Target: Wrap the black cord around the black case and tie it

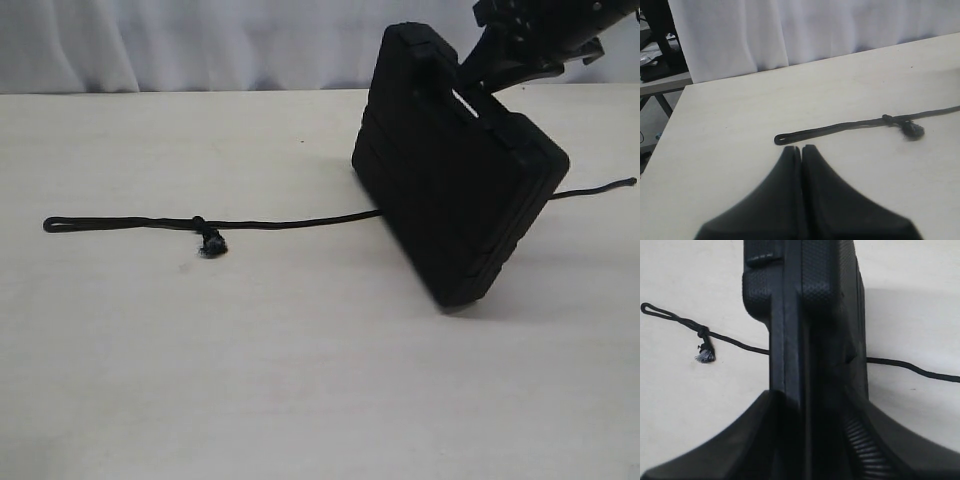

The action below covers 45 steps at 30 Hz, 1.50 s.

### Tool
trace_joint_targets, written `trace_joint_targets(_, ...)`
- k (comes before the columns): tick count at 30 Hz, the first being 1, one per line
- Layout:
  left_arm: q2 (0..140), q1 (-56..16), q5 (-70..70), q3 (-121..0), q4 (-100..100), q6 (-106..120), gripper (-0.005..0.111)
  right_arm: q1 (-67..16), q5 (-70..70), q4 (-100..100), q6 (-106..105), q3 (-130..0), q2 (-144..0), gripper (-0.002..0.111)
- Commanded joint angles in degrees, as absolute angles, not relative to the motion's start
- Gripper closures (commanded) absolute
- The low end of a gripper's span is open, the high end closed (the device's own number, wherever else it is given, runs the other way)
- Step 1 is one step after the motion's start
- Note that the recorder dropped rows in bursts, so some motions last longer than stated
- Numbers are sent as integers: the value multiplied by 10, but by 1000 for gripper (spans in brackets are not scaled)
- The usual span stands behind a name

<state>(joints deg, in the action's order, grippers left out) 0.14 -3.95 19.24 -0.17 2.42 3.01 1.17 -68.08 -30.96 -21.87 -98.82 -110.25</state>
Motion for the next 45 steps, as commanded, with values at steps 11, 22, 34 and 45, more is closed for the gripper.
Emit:
trace_joint_targets(11,0,-40,185,0,23,30,107,12,-687,-206,-210,-973,-1127,69)
trace_joint_targets(22,0,-40,185,0,23,30,107,12,-685,-216,-223,-973,-1127,62)
trace_joint_targets(34,0,-40,185,0,23,30,107,13,-675,-197,-216,-973,-1127,62)
trace_joint_targets(45,0,-40,185,0,23,30,107,13,-682,-190,-219,-973,-1127,62)
